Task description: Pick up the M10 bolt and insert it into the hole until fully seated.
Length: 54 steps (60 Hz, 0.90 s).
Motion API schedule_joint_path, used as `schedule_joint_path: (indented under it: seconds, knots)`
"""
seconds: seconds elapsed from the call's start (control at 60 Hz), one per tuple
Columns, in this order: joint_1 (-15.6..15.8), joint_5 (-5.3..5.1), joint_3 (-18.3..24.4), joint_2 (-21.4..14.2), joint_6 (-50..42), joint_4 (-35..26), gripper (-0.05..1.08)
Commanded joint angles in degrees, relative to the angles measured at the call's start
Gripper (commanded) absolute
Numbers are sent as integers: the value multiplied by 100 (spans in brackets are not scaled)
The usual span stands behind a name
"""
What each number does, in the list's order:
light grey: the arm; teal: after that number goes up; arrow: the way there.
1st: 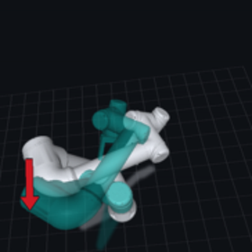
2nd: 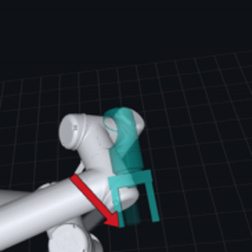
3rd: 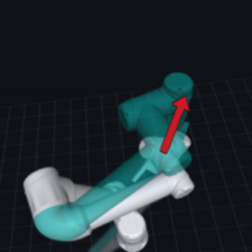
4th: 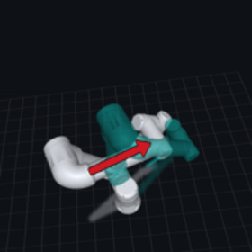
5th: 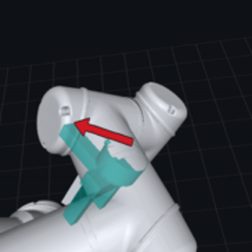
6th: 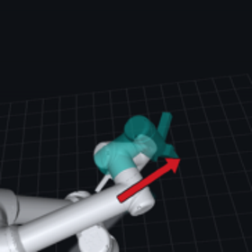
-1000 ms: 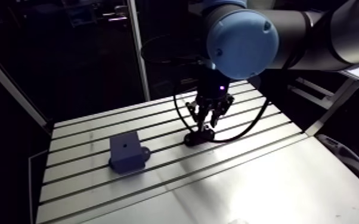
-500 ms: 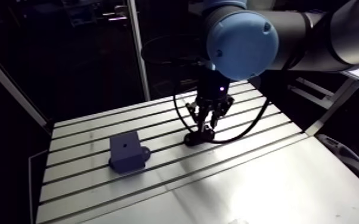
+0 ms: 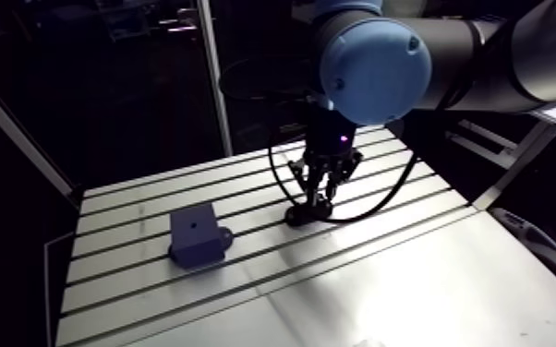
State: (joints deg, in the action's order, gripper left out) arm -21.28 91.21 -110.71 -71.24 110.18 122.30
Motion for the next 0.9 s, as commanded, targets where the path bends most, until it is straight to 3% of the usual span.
schedule_joint_path:
  seconds: [0.017, 0.683, 0.817, 0.9]
  knots:
    - [0, 6, 1, 1, -1, 0, 59]
    - [60, 6, 9, 36, -45, 16, 62]
    - [70, 108, 1, 36, -88, 35, 62]
    - [70, 119, 1, 36, -89, 28, 62]
